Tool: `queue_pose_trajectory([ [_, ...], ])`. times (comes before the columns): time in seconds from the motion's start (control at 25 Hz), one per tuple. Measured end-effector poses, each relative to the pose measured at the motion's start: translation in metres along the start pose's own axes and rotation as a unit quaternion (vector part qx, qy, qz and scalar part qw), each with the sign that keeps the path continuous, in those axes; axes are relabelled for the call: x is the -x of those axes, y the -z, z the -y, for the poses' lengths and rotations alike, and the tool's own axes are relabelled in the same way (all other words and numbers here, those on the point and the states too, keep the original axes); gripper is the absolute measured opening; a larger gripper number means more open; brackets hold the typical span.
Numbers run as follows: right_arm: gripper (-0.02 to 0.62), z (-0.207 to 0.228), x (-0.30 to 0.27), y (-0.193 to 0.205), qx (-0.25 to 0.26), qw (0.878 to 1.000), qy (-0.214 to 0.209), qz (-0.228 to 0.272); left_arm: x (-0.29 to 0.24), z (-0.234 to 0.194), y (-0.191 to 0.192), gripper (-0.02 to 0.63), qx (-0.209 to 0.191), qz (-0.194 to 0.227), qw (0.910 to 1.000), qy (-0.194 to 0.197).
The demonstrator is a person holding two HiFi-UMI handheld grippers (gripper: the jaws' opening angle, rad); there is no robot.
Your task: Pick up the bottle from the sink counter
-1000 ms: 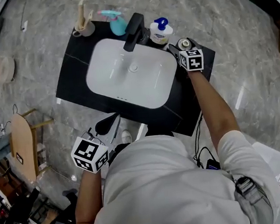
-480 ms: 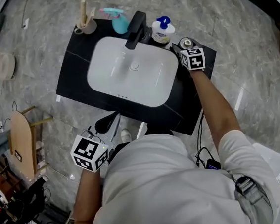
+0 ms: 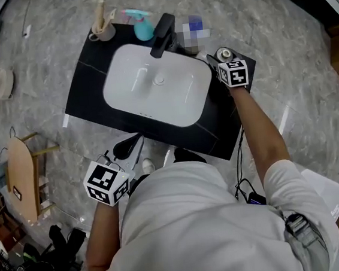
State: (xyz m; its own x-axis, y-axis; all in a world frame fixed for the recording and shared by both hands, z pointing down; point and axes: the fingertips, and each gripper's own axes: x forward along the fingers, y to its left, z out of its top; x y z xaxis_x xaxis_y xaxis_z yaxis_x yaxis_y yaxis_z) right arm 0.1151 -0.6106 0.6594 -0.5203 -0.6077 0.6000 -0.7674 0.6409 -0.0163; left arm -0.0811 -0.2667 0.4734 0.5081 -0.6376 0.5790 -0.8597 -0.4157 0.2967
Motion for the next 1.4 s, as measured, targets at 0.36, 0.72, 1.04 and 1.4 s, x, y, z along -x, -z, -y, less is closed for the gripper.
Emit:
queue_pose_trajectory([
  [0.36,0.351,-0.021,0.04,-0.009,0.003,1.0,0.006,0.007,0.021,0.001,0.011,0.006,-0.011,0.013,0.9995,0.026],
  [0.72,0.351,-0.054,0.088,-0.018,0.01,1.0,0.017,0.012,0.056,-0.001,0.027,0.006,-0.023,0.025,0.9982,0.049],
  [1.04,0.352,-0.096,0.134,-0.025,0.013,1.0,0.019,0.018,0.085,0.0,0.043,0.006,-0.034,0.036,0.9962,0.071],
  [1.4,0.351,-0.156,0.181,-0.03,0.004,1.0,0.013,0.025,0.121,0.0,0.069,0.006,-0.045,0.042,0.9938,0.092],
])
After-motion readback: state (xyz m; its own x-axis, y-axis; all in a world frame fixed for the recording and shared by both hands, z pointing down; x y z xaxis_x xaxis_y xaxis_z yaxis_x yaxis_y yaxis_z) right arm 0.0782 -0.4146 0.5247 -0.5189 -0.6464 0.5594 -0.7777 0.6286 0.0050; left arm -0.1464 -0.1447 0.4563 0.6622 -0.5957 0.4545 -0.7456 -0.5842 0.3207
